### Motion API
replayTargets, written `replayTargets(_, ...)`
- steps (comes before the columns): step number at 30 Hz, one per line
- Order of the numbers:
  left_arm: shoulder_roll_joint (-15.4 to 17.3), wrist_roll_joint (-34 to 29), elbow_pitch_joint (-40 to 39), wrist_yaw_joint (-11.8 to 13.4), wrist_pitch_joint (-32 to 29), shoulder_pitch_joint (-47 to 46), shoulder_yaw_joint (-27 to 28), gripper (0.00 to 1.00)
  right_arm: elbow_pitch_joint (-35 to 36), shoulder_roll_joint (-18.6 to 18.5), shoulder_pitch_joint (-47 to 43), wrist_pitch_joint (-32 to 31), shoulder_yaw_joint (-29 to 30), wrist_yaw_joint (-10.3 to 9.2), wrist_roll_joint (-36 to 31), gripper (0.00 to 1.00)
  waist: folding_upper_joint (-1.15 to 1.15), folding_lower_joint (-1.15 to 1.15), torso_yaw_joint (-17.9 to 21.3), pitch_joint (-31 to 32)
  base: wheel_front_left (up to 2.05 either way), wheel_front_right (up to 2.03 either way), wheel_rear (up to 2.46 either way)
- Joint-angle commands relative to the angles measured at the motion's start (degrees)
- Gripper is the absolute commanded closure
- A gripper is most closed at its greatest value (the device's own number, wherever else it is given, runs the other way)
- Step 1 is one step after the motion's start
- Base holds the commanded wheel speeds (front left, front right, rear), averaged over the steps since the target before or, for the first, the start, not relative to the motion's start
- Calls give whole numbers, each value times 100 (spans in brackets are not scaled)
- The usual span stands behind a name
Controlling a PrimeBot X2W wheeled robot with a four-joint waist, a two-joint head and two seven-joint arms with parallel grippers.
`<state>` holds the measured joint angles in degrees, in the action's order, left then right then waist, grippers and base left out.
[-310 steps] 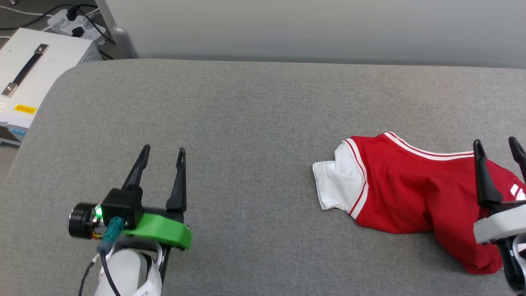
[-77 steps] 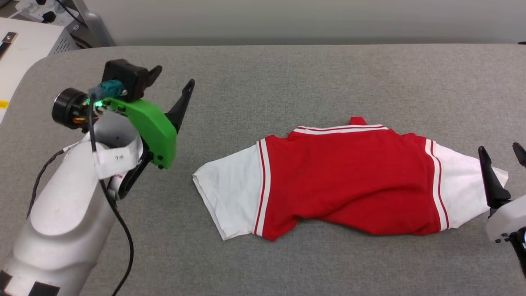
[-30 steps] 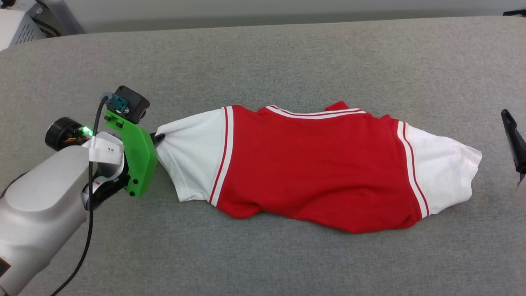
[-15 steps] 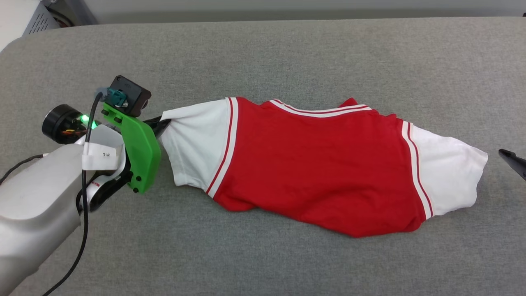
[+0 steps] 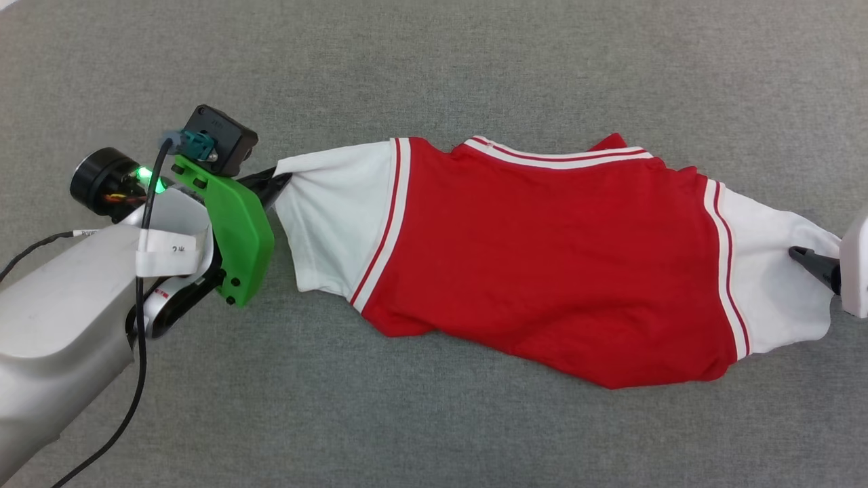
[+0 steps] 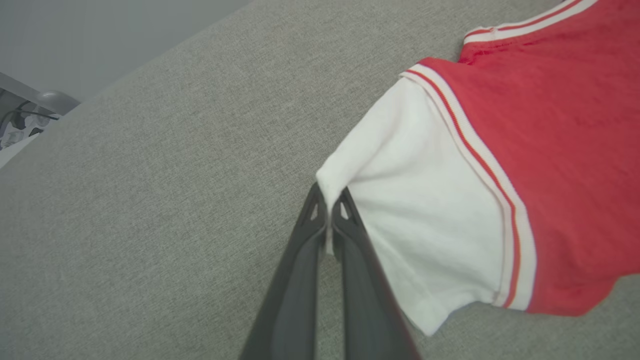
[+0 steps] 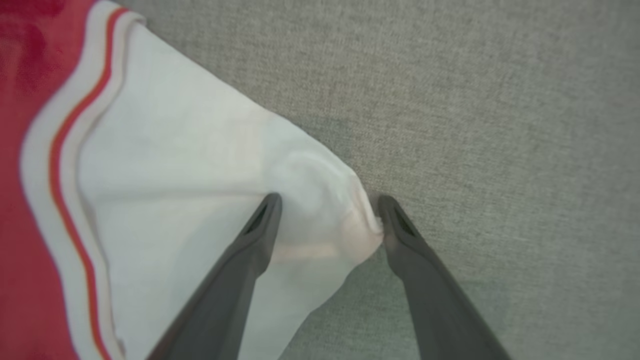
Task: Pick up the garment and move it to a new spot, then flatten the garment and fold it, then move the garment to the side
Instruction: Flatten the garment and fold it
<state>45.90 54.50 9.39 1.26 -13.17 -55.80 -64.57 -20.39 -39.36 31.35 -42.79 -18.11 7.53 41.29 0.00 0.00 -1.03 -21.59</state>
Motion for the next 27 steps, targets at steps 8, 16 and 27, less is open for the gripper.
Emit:
replayTargets(8, -53, -76, 114, -19, 77, -103, 2, 100, -536, 46, -127, 177, -620, -4, 192, 0, 0, 0, -62, -113, 0, 0, 0)
replayTargets(16, -143, -26, 334, -143, 299, 1, -14, 100, -525, -151, 99, 1231, -740, -4, 162, 100, 0, 0, 26, 282, 0, 0, 0)
replayTargets(27, -75, -382, 3, 30, 1335, -115, 308, 100, 193, -558, 131, 2551, -481, -4, 351, 100, 0, 0, 52, 950, 0, 0, 0)
